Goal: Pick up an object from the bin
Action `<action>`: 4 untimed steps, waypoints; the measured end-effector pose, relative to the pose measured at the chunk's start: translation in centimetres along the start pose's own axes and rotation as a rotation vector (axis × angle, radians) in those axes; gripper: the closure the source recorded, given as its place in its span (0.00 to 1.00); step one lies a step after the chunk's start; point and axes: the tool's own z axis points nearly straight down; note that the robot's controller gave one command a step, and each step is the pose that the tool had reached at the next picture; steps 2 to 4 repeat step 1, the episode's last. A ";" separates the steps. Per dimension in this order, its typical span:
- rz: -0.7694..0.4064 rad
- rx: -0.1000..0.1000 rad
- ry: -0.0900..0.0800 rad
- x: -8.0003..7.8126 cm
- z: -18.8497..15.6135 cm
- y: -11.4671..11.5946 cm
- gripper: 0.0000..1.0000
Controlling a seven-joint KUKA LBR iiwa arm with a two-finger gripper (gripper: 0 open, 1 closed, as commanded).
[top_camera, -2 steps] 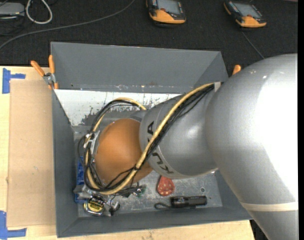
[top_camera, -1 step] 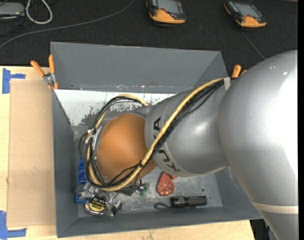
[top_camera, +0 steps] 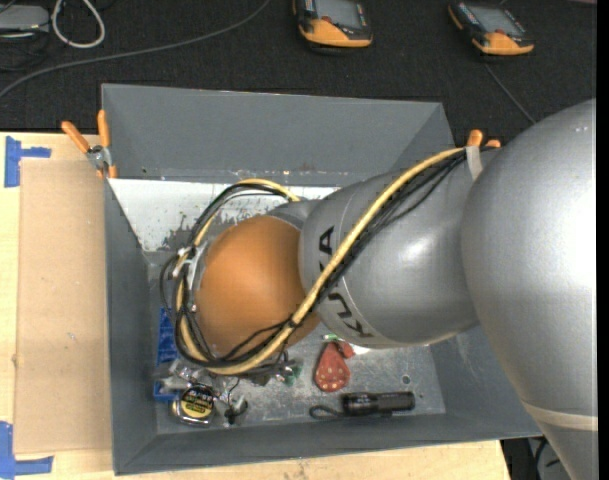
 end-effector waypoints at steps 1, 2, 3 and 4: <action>0.001 -0.006 0.008 0.2 -2.8 0.2 1.00; 0.001 -0.006 0.008 0.2 -2.8 0.2 1.00; 0.001 -0.006 0.008 0.2 -2.8 0.2 1.00; 0.001 -0.006 0.008 0.2 -2.8 0.2 1.00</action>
Offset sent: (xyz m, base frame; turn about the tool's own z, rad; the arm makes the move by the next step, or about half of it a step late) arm -0.0016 -0.0004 0.0174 0.0009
